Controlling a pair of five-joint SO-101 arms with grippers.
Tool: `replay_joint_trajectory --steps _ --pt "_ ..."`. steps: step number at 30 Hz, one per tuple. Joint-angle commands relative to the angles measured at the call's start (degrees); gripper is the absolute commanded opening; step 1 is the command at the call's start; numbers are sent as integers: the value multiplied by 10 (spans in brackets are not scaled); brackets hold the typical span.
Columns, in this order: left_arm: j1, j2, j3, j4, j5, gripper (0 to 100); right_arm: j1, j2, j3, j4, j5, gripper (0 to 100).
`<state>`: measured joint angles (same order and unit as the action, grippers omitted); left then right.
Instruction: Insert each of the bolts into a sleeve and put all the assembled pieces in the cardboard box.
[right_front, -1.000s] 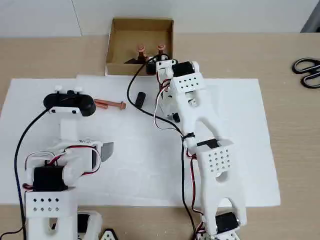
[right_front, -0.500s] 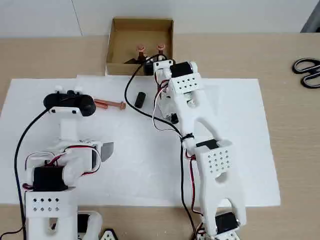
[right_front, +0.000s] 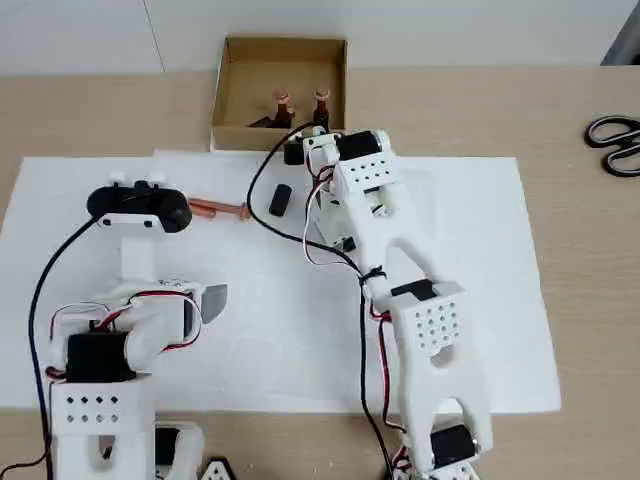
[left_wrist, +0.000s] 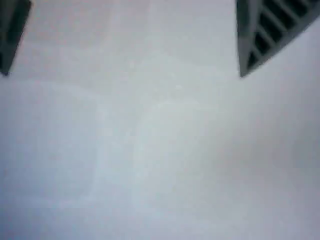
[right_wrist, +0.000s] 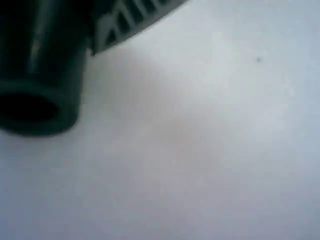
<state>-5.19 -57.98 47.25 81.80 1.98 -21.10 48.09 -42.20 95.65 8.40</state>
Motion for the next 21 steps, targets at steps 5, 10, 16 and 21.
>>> replay_joint_trajectory --steps 5,10,16,21 --pt "-5 -7 -7 -6 -4 276 -1 -2 2 7 6 53" --pt "-5 -7 -7 -6 -4 276 0 -5 2 8 7 77" --pt "-5 -7 -7 -6 -4 276 -2 -7 2 10 7 140" --pt "-5 -7 -7 -6 -4 276 -3 -8 -2 9 18 140"
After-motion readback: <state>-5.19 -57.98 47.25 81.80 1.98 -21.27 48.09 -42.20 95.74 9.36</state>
